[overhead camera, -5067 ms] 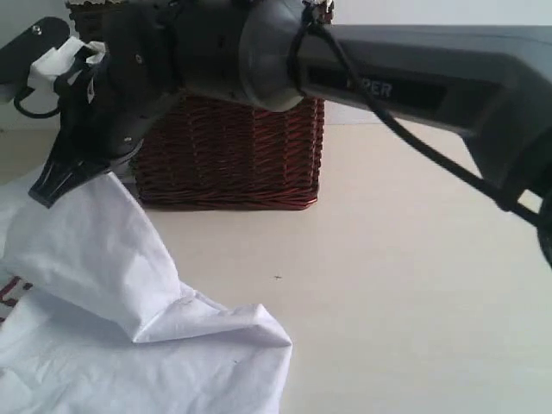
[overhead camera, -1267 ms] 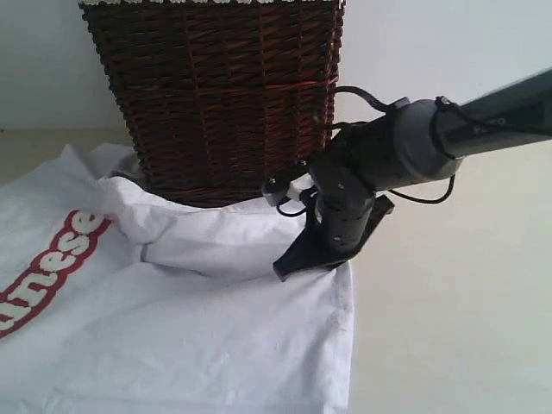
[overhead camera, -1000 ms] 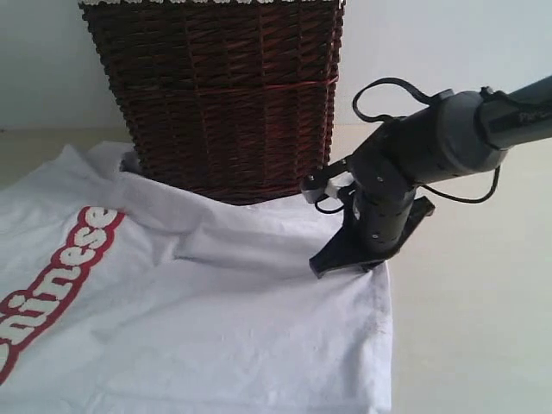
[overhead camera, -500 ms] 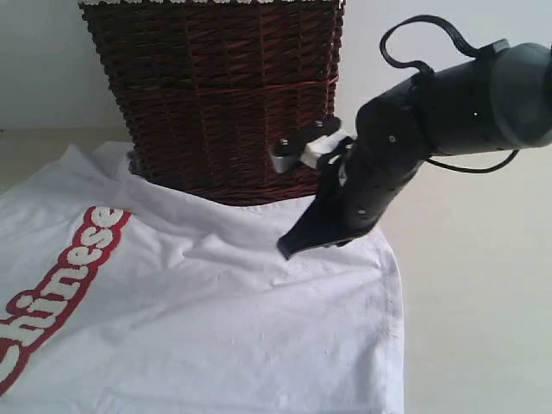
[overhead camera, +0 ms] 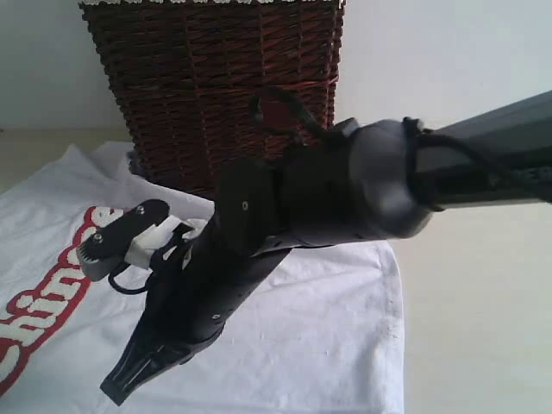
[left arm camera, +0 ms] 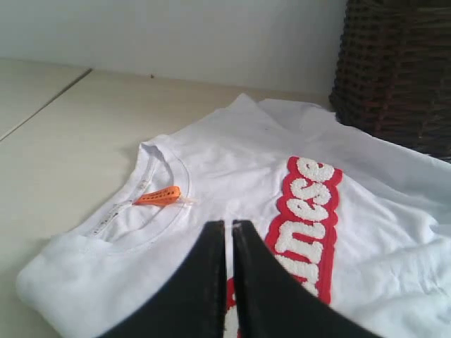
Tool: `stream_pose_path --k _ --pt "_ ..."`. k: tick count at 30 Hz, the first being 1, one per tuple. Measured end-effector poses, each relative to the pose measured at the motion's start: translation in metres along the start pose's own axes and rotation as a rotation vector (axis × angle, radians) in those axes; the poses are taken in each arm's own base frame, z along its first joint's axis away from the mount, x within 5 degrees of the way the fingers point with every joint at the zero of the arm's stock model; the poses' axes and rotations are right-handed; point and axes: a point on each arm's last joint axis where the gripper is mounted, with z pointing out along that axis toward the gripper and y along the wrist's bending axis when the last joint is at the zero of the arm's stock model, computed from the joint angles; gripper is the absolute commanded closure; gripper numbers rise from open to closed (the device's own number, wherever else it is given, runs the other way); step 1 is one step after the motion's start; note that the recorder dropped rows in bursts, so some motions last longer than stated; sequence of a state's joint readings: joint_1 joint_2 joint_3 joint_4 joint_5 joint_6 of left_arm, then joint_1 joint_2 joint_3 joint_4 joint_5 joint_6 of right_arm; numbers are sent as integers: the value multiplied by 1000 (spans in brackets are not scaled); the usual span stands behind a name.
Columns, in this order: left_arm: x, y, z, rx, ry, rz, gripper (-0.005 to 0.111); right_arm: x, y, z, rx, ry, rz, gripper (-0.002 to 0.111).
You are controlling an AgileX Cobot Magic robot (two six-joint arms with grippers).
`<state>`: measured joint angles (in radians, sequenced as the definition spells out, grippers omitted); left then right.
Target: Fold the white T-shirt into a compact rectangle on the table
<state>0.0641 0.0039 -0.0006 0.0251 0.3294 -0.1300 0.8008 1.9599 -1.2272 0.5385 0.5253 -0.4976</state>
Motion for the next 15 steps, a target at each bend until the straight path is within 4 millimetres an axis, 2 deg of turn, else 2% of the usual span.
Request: stream_pose_path --k 4,7,11,15 --pt "0 0 0 0 0 0 100 1 -3 9 4 44 -13 108" --pt "0 0 0 0 0 0 100 0 -3 3 26 41 -28 108" --pt "0 0 0 0 0 0 100 -8 -1 -22 70 -7 -47 108" --pt "0 0 0 0 0 0 100 -20 8 -64 97 -109 -72 108"
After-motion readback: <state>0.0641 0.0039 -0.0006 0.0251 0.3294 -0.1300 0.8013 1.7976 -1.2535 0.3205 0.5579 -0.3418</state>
